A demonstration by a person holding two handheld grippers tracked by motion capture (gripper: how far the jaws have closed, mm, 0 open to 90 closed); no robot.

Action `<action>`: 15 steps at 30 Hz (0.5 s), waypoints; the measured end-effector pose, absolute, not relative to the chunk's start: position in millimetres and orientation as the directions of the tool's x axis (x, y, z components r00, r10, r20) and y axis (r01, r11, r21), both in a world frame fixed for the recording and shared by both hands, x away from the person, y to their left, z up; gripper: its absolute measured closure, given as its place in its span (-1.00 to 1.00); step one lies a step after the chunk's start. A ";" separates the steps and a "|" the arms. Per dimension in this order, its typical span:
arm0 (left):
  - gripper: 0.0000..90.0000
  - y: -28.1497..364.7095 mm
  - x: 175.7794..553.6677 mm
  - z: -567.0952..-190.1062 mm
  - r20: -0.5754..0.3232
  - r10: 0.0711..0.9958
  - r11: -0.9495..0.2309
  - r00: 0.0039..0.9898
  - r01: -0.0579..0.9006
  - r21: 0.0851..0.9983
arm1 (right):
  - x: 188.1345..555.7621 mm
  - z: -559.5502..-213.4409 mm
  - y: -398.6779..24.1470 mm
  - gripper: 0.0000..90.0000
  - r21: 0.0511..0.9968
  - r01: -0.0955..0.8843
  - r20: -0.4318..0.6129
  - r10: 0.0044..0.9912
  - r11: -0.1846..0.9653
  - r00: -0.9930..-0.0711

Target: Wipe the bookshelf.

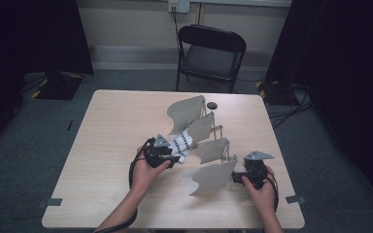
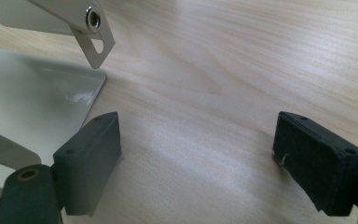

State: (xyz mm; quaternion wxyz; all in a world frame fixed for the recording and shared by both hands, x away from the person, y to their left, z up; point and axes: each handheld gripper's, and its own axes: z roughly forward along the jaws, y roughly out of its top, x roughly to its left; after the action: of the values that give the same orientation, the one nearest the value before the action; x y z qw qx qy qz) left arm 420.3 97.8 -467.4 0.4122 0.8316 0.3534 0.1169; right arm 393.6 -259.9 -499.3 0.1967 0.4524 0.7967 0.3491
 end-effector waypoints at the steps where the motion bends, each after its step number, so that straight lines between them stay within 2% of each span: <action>1: 0.23 97.4 419.7 -468.4 -0.108 0.678 -0.410 0.727 0.497 0.765 | 393.6 -499.3 -260.0 -0.68 0.734 0.583 0.002 0.858 0.348 -0.514; 5: 0.22 93.5 420.7 -477.7 -0.135 0.661 -0.422 0.738 0.515 0.747 | 393.6 -499.2 -259.9 -0.68 0.734 0.584 0.003 0.858 0.347 -0.513; 9: 0.16 91.0 427.9 -489.6 -0.123 0.679 -0.438 0.724 0.534 0.724 | 393.6 -499.3 -259.8 -0.68 0.734 0.584 0.003 0.858 0.347 -0.513; 15: 0.03 91.8 440.5 -492.8 -0.117 0.701 -0.415 0.704 0.535 0.736 | 393.5 -499.3 -259.8 -0.68 0.734 0.584 0.002 0.858 0.347 -0.513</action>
State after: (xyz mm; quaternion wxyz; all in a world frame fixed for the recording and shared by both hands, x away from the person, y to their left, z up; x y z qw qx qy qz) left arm 440.5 91.8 -492.8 0.3944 0.8345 0.3702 0.1049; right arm 393.5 -259.8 -499.3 0.1968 0.4524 0.7968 0.3489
